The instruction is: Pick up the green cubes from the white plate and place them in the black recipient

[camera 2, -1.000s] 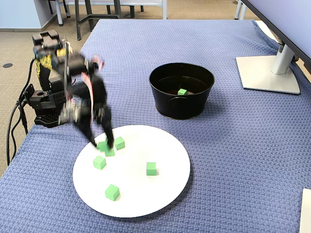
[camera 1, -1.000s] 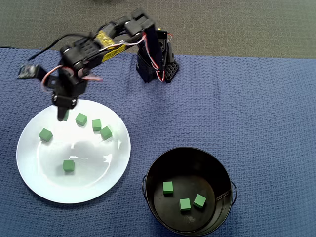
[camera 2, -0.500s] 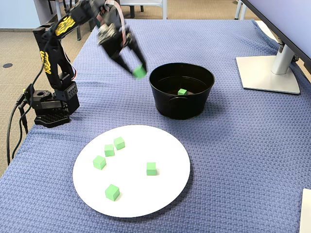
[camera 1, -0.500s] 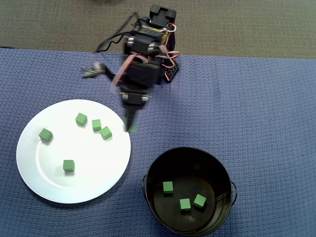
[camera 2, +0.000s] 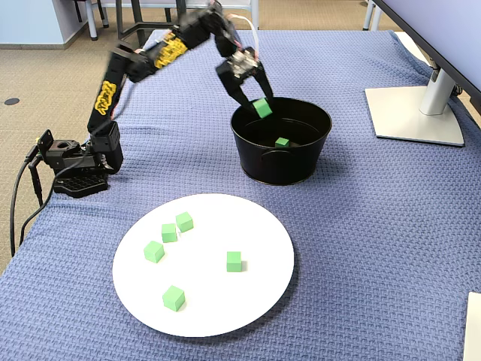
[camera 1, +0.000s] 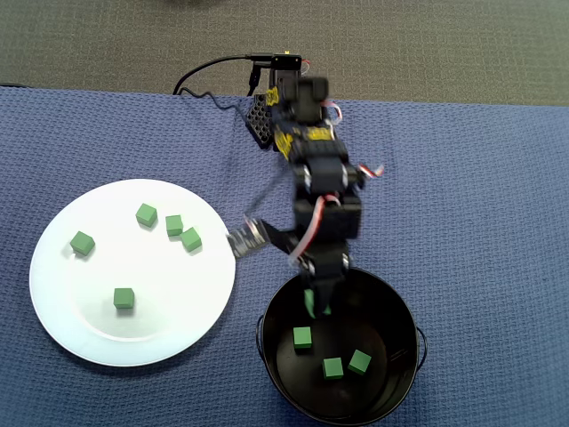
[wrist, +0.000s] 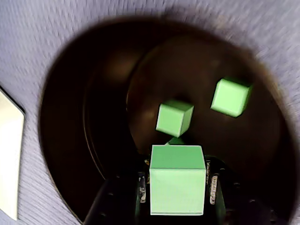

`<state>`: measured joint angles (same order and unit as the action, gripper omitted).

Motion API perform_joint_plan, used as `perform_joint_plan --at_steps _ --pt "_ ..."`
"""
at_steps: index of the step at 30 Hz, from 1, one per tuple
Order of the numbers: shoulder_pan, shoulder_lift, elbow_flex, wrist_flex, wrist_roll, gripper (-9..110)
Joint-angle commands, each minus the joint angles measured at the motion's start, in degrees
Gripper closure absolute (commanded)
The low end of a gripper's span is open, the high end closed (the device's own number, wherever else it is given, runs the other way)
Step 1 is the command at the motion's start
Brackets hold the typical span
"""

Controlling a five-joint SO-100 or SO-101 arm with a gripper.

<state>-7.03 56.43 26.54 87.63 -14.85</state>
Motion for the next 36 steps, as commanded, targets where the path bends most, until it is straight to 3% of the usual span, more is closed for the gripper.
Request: perform_joint_plan --at_steps 1,3,9,12,15,19,25,27,36 --pt "-3.87 -3.08 -6.77 -0.79 -1.93 68" --pt "-4.22 -3.69 -6.68 -0.62 -2.72 58" --pt "-2.11 2.72 -1.05 -1.05 -4.75 56" --pt "1.67 9.58 3.78 -0.62 -6.59 77" --pt "8.61 17.4 10.9 -0.7 -8.79 91" --pt "21.53 25.58 21.88 -4.39 -9.84 101" --pt "40.08 21.97 29.62 -10.37 -9.67 100" --pt "44.47 18.81 30.5 -11.43 -10.11 84" --pt "54.4 2.29 19.95 -9.76 -12.13 76"
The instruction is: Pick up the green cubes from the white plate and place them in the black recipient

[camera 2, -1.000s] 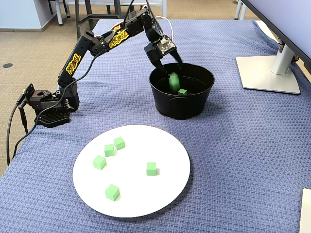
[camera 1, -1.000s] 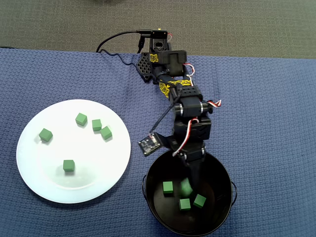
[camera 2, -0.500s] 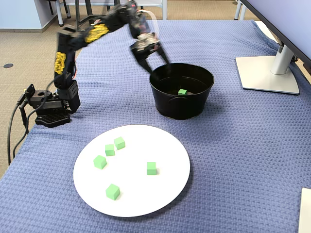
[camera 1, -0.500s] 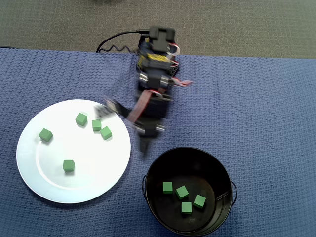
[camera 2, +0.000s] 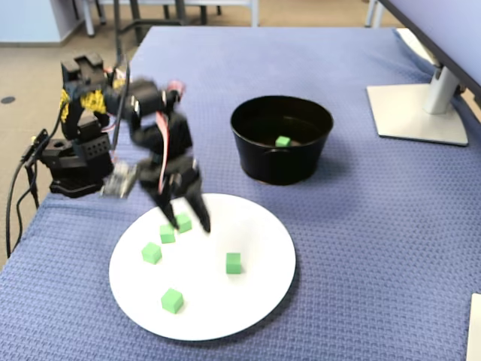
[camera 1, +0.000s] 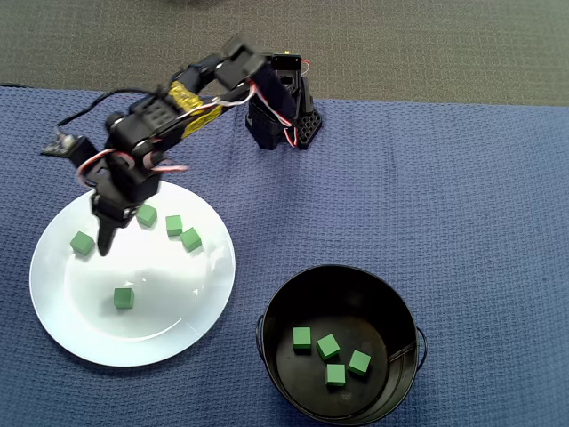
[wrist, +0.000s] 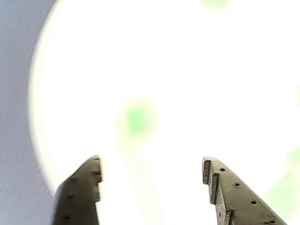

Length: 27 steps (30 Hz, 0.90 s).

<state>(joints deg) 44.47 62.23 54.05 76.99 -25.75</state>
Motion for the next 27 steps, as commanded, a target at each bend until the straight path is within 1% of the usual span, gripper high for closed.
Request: perform_joint_plan --at_steps 1,10,21,27 --pt "3.34 -5.01 -8.7 0.97 -1.49 75" --pt "4.83 -15.21 -20.48 4.48 -2.9 75" --pt "6.42 -23.38 -30.23 4.57 -2.46 79" --pt "6.59 -26.54 -32.7 4.66 -3.52 82"
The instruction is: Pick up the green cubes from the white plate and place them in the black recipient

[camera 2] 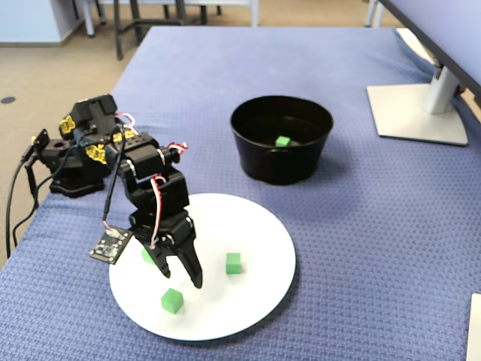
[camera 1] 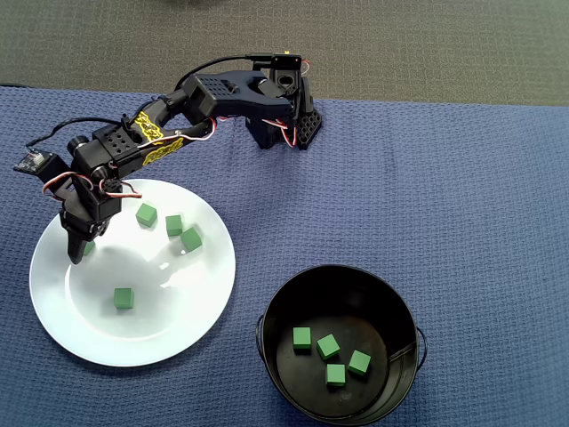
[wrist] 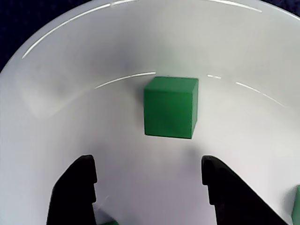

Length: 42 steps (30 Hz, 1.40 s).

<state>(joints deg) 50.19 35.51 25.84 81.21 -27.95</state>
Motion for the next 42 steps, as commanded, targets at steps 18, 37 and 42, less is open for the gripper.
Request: perform_joint_plan --at_steps 18,37,42 --pt "2.2 -4.13 -7.65 -2.11 -12.04 82" --pt "3.87 -5.89 -8.88 -2.81 -8.17 86" --pt "3.6 -6.5 -8.96 -3.43 -8.88 88"
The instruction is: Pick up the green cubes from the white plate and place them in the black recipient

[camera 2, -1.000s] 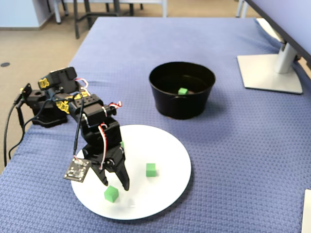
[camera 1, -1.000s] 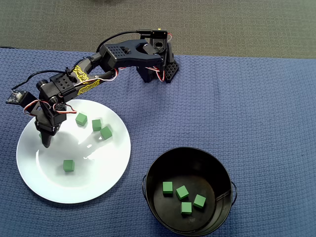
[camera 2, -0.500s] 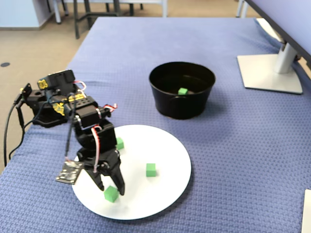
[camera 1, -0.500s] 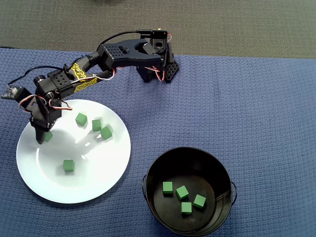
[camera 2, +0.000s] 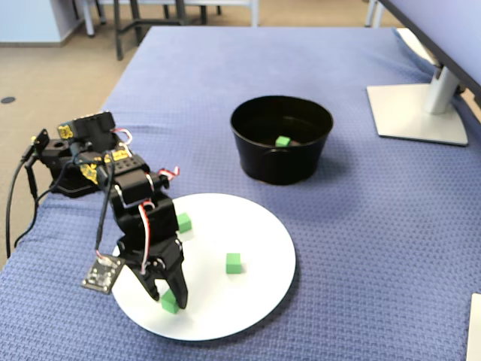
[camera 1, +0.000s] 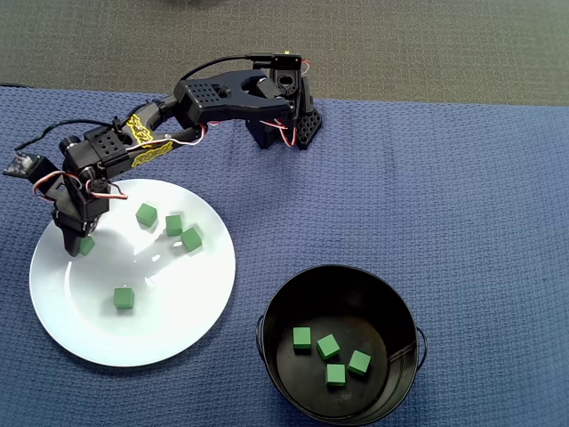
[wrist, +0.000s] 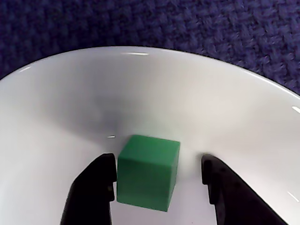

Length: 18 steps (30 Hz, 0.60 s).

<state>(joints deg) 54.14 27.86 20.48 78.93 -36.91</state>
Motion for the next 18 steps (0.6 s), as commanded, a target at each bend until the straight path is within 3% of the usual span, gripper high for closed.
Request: perform_joint_plan --at_steps 1,8,11,18 --pt "-0.26 1.14 -3.69 -1.32 0.18 88" --pt "-0.35 0.88 -3.96 -1.93 0.53 93" --pt "-0.35 0.97 -3.87 -2.11 0.88 101" --pt "0.0 3.96 -2.9 -1.23 2.64 102"
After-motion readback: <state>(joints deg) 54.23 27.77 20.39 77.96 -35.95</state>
